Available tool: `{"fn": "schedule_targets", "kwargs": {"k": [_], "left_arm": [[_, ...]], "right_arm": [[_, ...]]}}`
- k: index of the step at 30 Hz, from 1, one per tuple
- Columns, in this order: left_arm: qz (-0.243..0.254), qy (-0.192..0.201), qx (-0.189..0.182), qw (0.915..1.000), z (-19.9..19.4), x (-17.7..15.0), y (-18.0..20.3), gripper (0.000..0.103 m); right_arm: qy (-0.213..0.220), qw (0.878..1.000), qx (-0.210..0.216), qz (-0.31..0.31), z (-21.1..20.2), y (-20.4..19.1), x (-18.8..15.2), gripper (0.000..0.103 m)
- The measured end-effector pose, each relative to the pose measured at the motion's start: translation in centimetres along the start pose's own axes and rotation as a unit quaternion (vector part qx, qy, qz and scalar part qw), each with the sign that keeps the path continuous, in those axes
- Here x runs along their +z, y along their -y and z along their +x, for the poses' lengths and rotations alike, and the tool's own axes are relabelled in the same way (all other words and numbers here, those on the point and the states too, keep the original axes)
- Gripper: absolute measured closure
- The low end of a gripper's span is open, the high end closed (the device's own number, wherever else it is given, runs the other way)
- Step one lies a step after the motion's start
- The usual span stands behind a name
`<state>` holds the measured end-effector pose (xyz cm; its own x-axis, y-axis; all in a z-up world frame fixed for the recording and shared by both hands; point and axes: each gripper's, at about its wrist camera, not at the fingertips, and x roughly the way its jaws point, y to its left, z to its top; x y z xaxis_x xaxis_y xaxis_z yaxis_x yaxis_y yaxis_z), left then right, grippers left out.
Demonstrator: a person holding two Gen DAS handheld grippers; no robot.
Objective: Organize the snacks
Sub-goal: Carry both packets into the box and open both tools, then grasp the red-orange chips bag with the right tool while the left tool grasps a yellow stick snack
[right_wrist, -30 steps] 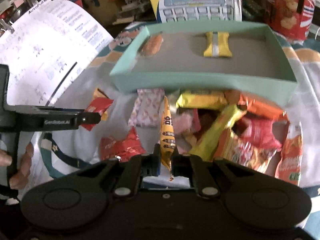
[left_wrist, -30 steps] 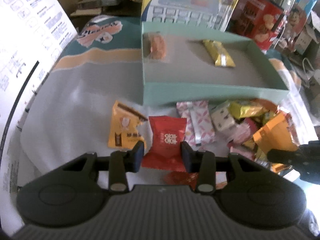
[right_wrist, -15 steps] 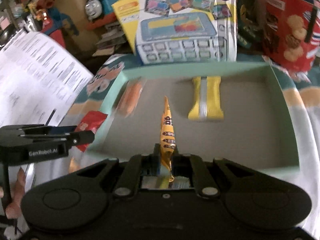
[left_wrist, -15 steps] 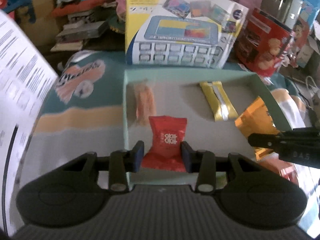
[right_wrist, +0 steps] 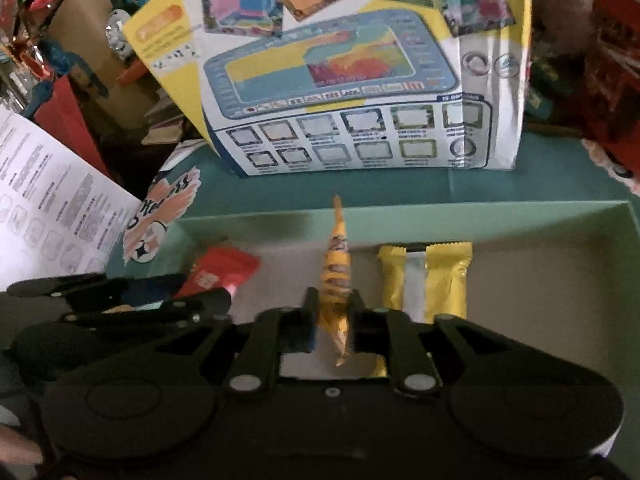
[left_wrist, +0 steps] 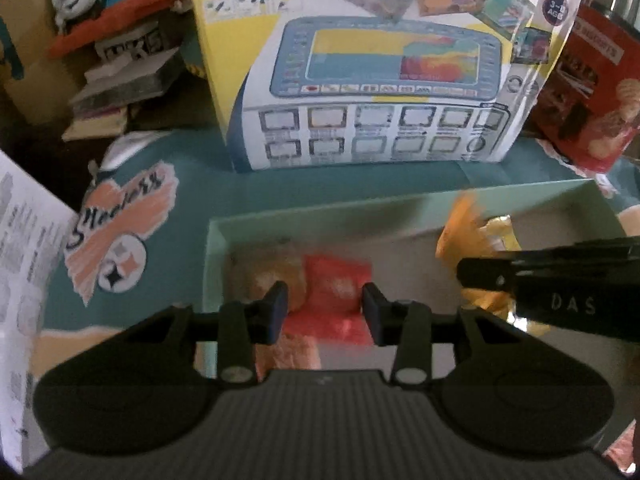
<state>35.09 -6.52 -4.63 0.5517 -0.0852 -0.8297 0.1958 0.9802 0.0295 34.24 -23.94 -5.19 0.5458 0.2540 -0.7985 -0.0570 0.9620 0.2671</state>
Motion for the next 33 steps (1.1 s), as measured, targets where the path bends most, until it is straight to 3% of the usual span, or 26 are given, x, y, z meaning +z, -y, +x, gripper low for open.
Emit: {"fn": "schedule_targets", "kwargs": {"k": [1,2,4,8,10,12,23,33], "left_arm": [[0.000,0.003,0.005,1.0000,0.0,0.1,0.0,0.041],[-0.003,0.009,0.013,0.9999,-0.1,0.0,-0.2,0.035],[-0.016,0.008,0.012,0.9998,-0.2,0.0,-0.7,0.017],[-0.031,-0.004,0.010,0.9995,-1.0,-0.4,-1.1,0.015],[-0.033,-0.006,0.011,0.9994,-2.0,-1.0,-0.9,0.004],[-0.032,-0.004,0.009,0.9994,-3.2,-1.6,-0.6,0.003],[-0.011,-0.009,-0.031,0.9994,-9.9,-6.7,3.2,0.000],[0.005,-0.046,-0.051,0.9976,-11.3,-14.0,5.9,0.000]], "right_arm": [[0.012,1.000,-0.005,-0.003,-0.3,0.1,0.0,0.039],[0.025,1.000,-0.011,-0.005,-0.7,0.2,0.0,0.035],[0.035,0.999,-0.008,0.005,-1.3,0.7,-0.1,0.016],[0.043,0.999,-0.013,0.008,-2.9,1.0,-0.7,0.010],[0.048,0.999,-0.016,0.006,-4.2,1.0,-1.2,0.004],[0.054,0.998,-0.019,0.002,-5.8,0.9,-1.9,0.000],[0.070,0.997,-0.040,0.009,-15.9,2.3,-8.0,0.000],[0.053,0.995,-0.069,0.040,-20.2,5.8,-16.1,0.000]]}}
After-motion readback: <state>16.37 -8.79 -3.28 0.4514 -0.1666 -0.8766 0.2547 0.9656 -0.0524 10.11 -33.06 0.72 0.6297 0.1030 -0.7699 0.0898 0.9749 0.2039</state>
